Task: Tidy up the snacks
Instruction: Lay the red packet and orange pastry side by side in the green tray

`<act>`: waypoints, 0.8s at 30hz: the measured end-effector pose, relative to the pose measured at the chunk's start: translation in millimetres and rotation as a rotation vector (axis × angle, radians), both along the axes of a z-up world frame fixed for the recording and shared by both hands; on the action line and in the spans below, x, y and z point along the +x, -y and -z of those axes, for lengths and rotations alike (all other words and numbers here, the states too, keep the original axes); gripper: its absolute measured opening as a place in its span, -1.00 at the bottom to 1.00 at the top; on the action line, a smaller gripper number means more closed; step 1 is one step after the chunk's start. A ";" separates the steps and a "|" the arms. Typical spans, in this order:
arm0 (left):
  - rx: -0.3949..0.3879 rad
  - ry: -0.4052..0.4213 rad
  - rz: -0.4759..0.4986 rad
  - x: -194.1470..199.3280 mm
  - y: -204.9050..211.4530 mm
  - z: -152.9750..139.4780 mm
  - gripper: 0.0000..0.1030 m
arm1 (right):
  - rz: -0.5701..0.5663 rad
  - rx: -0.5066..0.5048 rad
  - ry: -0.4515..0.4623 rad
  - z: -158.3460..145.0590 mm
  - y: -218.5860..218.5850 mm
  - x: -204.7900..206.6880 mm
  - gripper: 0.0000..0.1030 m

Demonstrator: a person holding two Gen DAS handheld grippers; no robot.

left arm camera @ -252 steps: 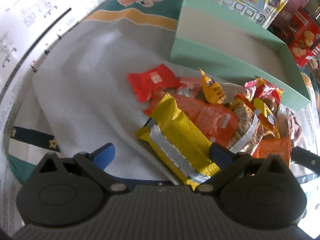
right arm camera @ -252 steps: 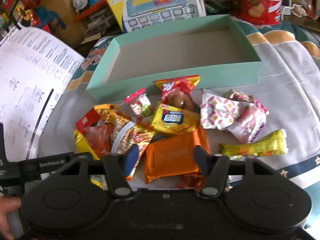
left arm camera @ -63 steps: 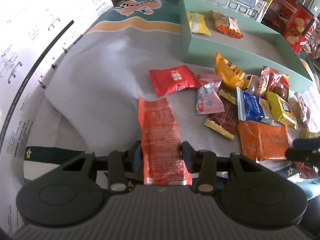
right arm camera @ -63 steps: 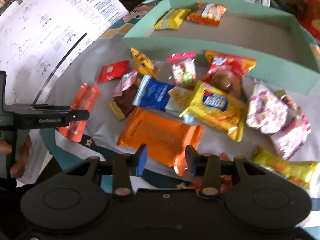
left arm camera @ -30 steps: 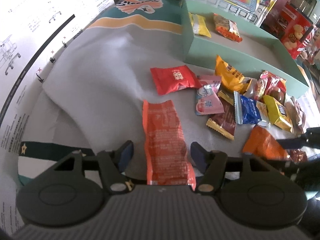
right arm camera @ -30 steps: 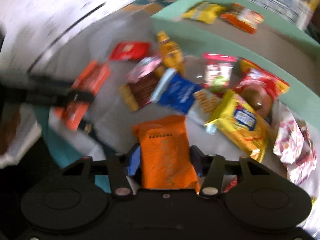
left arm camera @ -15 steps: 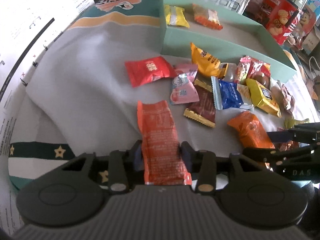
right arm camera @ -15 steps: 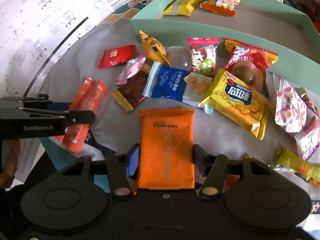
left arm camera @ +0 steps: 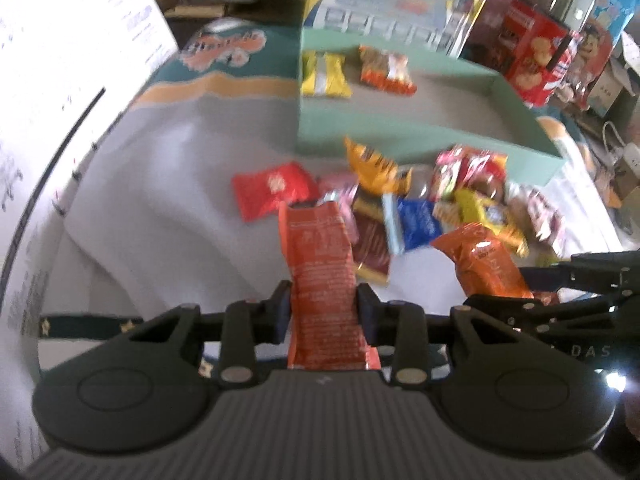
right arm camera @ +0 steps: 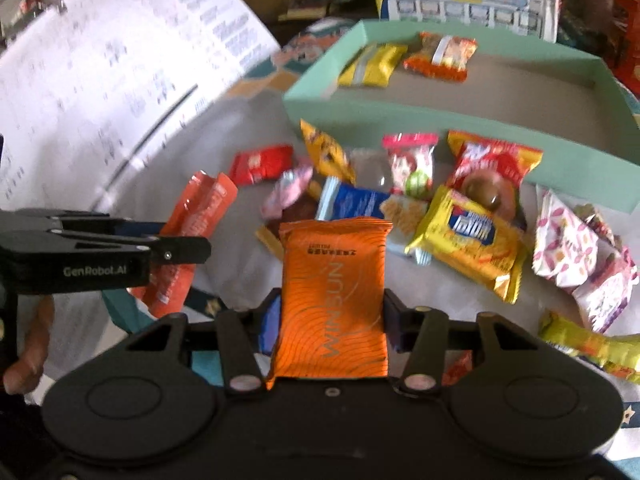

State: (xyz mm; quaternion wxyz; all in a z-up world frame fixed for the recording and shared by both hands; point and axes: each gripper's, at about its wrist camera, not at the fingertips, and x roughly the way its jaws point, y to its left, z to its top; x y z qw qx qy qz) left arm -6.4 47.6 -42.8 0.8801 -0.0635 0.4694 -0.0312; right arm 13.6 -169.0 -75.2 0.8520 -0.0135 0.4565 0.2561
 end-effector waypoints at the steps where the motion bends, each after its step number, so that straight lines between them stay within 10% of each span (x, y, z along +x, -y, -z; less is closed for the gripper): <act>1: -0.002 0.012 0.007 1.8 2.2 -6.5 -0.34 | 0.006 0.009 0.010 -4.6 3.3 0.7 -0.02; 14: 0.025 0.096 0.157 138.0 84.6 -54.3 -0.34 | 0.311 0.075 0.082 -53.6 112.9 106.0 -0.02; 24: -0.009 0.051 0.210 292.8 171.9 -23.3 -0.34 | 0.470 0.073 0.067 -54.1 166.8 243.5 -0.01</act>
